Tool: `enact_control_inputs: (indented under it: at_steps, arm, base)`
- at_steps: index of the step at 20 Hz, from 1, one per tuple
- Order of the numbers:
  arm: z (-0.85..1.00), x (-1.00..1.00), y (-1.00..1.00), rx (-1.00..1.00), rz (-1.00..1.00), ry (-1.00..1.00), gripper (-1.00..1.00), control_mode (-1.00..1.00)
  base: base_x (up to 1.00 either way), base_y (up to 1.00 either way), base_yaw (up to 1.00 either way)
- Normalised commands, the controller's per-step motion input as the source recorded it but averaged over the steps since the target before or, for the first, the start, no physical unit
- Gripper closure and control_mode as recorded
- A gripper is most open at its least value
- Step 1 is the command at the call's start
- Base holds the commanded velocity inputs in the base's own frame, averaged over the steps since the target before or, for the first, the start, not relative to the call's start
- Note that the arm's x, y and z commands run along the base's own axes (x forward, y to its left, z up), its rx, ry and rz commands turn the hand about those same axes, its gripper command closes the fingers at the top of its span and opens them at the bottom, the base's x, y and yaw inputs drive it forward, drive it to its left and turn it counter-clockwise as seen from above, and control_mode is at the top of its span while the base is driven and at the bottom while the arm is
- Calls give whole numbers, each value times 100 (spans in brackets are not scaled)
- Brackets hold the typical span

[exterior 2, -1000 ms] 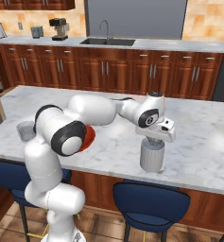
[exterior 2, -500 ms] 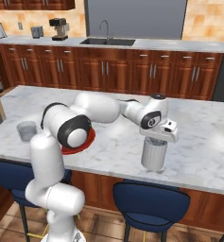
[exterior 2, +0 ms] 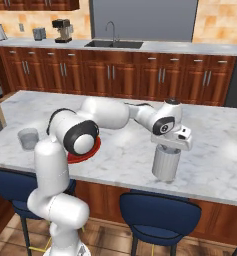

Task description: There are four ice cubes in the ice bowl. Place two ice cubes in each glass of water.

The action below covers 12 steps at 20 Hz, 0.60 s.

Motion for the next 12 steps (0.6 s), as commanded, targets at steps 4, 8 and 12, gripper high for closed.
enact_control_inputs:
  at_steps: [4, 8, 12]
  arm:
    - [0, -1, 9, 0, 0, -4, 100, -100]
    - [0, -19, 5, 0, 0, -12, 100, -100]
    - [0, -37, 54, 0, 0, -22, 100, -100]
  base:
    - [0, 0, 0]
    - [0, 0, 0]
    - [0, 0, 0]
